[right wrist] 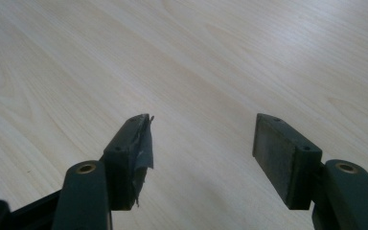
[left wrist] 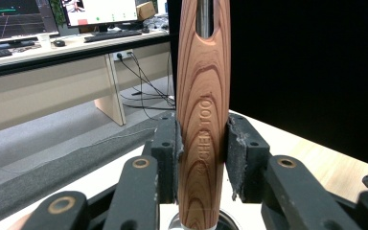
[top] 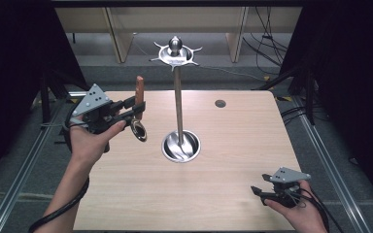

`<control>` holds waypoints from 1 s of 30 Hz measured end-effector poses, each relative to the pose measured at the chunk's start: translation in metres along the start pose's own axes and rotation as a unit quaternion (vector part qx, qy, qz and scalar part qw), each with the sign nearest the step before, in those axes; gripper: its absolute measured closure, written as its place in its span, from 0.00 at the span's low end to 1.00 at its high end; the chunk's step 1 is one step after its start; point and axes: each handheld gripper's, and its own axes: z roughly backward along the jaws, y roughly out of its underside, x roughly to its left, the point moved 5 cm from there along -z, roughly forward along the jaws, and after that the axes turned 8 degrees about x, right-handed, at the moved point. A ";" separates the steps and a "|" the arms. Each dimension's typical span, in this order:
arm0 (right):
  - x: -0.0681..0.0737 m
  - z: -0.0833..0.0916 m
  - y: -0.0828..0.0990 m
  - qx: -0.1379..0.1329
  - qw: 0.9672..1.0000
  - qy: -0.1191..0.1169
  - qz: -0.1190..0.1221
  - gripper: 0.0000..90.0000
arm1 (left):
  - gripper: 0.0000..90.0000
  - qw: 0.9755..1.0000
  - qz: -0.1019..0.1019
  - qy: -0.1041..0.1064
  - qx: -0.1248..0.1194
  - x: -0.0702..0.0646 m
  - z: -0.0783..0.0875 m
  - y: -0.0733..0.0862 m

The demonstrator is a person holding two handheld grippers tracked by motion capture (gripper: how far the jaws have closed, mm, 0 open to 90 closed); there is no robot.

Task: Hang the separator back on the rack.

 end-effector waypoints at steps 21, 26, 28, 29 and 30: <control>0.002 0.000 0.000 0.002 1.000 -0.005 -0.011 0.43 | 0.74 1.000 -0.001 0.003 0.003 0.009 -0.006 -0.011; 0.002 -0.001 0.000 0.000 1.000 -0.004 -0.008 0.43 | 0.74 1.000 -0.001 0.006 0.004 0.009 -0.007 -0.014; 0.002 -0.001 0.000 0.000 1.000 -0.004 -0.008 0.43 | 0.74 1.000 -0.003 0.006 0.005 0.010 -0.008 -0.015; 0.002 -0.001 0.000 0.000 1.000 -0.004 -0.008 0.43 | 0.74 1.000 -0.003 0.006 0.005 0.010 -0.008 -0.016; 0.002 -0.001 0.000 0.000 1.000 -0.004 -0.008 0.43 | 0.74 1.000 -0.003 0.006 0.005 0.010 -0.008 -0.016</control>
